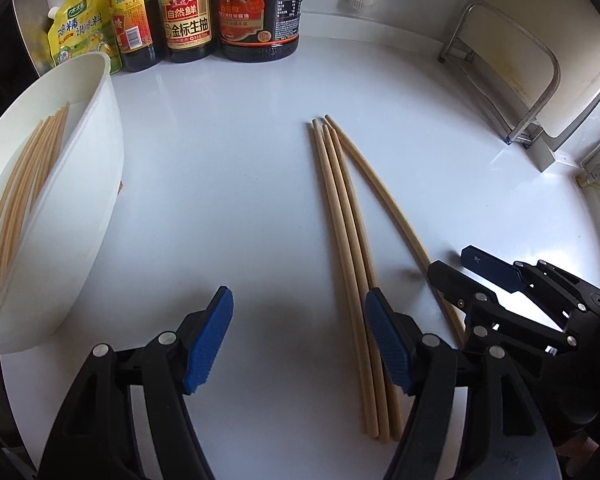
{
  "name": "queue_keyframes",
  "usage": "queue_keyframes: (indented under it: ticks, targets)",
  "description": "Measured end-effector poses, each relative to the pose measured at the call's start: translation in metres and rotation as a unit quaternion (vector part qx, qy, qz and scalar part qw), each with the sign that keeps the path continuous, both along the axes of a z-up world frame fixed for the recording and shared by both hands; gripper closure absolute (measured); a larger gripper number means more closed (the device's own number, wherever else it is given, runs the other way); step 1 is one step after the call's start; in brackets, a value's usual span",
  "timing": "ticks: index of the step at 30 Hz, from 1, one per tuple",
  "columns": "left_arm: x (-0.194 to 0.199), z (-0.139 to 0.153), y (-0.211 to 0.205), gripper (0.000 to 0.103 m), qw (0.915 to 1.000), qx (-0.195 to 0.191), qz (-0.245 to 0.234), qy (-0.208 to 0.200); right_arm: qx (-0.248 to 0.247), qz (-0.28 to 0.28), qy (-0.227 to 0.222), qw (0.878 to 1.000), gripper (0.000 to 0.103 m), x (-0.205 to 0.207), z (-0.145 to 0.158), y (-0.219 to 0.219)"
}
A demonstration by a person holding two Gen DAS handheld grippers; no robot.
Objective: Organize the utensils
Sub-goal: 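Close the right tool on a wooden chopstick while the left tool grasps another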
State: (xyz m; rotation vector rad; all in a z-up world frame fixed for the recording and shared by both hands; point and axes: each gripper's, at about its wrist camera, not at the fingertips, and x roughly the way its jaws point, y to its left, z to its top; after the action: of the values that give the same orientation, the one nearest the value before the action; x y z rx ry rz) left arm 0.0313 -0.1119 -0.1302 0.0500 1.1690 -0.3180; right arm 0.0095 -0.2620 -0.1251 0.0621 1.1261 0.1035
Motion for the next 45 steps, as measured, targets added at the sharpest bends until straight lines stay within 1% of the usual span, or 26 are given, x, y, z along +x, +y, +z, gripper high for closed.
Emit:
queue_keyframes:
  ticks: [6,11,17,19,25,27,28,30,32,33,34,35,36,37,38,40,45]
  targets:
    - [0.004,-0.010,-0.003,0.035,0.9999,0.005,0.002,0.012,0.003,-0.001,-0.002,1.000,0.068,-0.003,0.000,-0.002]
    - [0.005,-0.011,-0.005,0.034,0.9999,0.012,0.005,0.004,0.003,-0.002,-0.004,1.000,0.068,-0.002,0.000,-0.002]
    - [0.008,-0.012,-0.006,0.034,0.9995,0.031,0.009,-0.007,0.001,0.001,-0.006,1.000,0.068,-0.002,0.000,0.000]
    - [0.008,-0.013,-0.008,0.036,0.9991,0.041,0.006,-0.011,0.001,0.002,-0.006,1.000,0.068,-0.002,0.000,0.001]
    - [0.011,-0.013,-0.006,0.040,0.9987,0.048,0.011,-0.017,-0.012,0.010,-0.007,1.000,0.068,0.003,-0.001,0.005]
    - [0.013,-0.012,-0.006,0.043,0.9986,0.048,0.013,-0.019,-0.018,0.013,-0.009,1.000,0.068,0.005,-0.001,0.008]
    - [0.014,-0.012,-0.006,0.046,0.9986,0.048,0.014,-0.020,-0.020,0.016,-0.009,1.000,0.068,0.006,-0.002,0.009]
    - [0.015,-0.011,-0.007,0.054,0.9985,0.048,0.015,-0.023,-0.018,0.020,-0.012,1.000,0.068,0.008,-0.002,0.011]
    - [0.016,-0.010,-0.008,0.066,0.9985,0.048,0.013,-0.025,-0.023,0.024,-0.017,0.999,0.069,0.009,-0.003,0.013]
    - [0.016,-0.010,-0.008,0.070,0.9984,0.048,0.011,-0.026,-0.031,0.029,-0.019,0.999,0.072,0.010,-0.003,0.015]
    - [0.016,-0.009,-0.008,0.076,0.9984,0.048,0.011,-0.027,-0.038,0.033,-0.021,0.999,0.078,0.010,-0.004,0.017]
    - [0.016,-0.009,-0.009,0.081,0.9984,0.048,0.011,-0.027,-0.044,0.036,-0.023,0.998,0.081,0.010,-0.004,0.019]
    - [0.015,-0.009,-0.008,0.084,0.9985,0.047,0.010,-0.027,-0.046,0.040,-0.023,0.998,0.087,0.010,-0.004,0.021]
    - [0.015,-0.009,-0.008,0.092,0.9985,0.047,0.010,-0.027,-0.043,0.043,-0.023,0.998,0.092,0.011,-0.004,0.021]
    - [0.015,-0.009,-0.008,0.094,0.9985,0.047,0.010,-0.027,-0.041,0.045,-0.023,0.998,0.096,0.011,-0.004,0.021]
    - [0.014,-0.009,-0.009,0.095,0.9985,0.047,0.007,-0.026,-0.038,0.046,-0.023,0.998,0.097,0.011,-0.003,0.021]
    - [0.012,-0.008,-0.008,0.096,0.9991,0.039,0.005,-0.016,-0.027,0.039,-0.022,0.999,0.097,0.007,-0.003,0.019]
